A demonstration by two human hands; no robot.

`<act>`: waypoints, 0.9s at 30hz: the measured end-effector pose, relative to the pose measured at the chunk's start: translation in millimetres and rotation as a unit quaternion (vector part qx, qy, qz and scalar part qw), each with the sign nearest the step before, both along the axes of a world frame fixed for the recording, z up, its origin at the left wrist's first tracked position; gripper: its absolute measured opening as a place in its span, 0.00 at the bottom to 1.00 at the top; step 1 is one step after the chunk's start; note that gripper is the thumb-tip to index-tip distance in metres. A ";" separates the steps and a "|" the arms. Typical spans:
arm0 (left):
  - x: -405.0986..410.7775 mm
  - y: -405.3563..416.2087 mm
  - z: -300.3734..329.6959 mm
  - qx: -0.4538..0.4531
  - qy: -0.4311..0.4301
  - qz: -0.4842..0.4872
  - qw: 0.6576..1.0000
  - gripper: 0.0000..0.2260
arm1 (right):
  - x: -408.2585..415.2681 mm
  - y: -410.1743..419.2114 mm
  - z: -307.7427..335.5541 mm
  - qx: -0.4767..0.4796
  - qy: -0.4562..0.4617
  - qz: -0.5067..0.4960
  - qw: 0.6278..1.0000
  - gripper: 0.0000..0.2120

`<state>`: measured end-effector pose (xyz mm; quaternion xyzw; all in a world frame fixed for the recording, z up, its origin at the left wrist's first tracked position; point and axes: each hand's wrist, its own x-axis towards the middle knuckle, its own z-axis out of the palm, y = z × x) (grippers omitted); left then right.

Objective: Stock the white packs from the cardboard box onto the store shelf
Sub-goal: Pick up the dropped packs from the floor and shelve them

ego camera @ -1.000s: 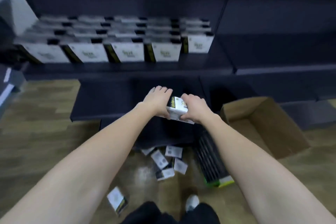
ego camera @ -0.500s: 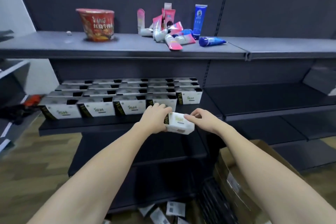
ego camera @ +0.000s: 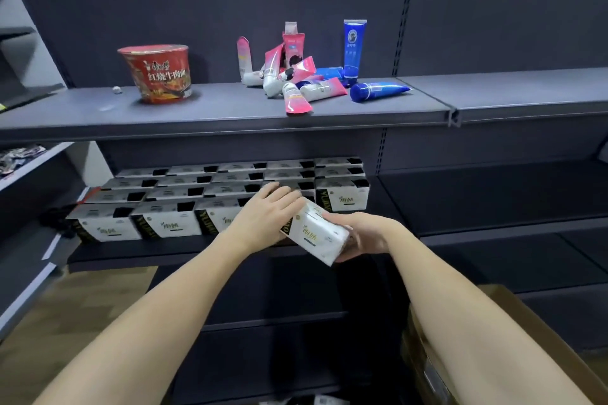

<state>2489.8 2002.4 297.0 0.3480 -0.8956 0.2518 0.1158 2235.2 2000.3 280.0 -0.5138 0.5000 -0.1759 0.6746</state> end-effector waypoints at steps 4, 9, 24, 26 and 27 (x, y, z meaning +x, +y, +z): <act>-7.8 -17.4 3.3 0.053 0.019 0.162 0.985 0.37 | -22.1 -26.8 -3.3 -0.033 -0.017 -0.044 0.998 0.35; -25.5 -36.0 -2.0 0.112 0.004 0.239 0.965 0.28 | -56.6 -60.6 -7.5 -0.089 0.029 -0.090 0.992 0.31; -79.4 -66.1 -20.4 0.220 0.020 0.292 0.930 0.22 | -97.7 -130.0 -35.8 -0.275 0.285 0.006 0.918 0.39; -82.5 -67.0 -23.9 0.224 0.019 0.293 0.929 0.21 | -95.8 -132.1 -41.9 -0.297 0.309 0.015 0.903 0.39; -83.3 -67.5 -25.8 0.223 0.017 0.296 0.929 0.21 | -93.0 -132.2 -44.6 -0.309 0.318 0.017 0.896 0.39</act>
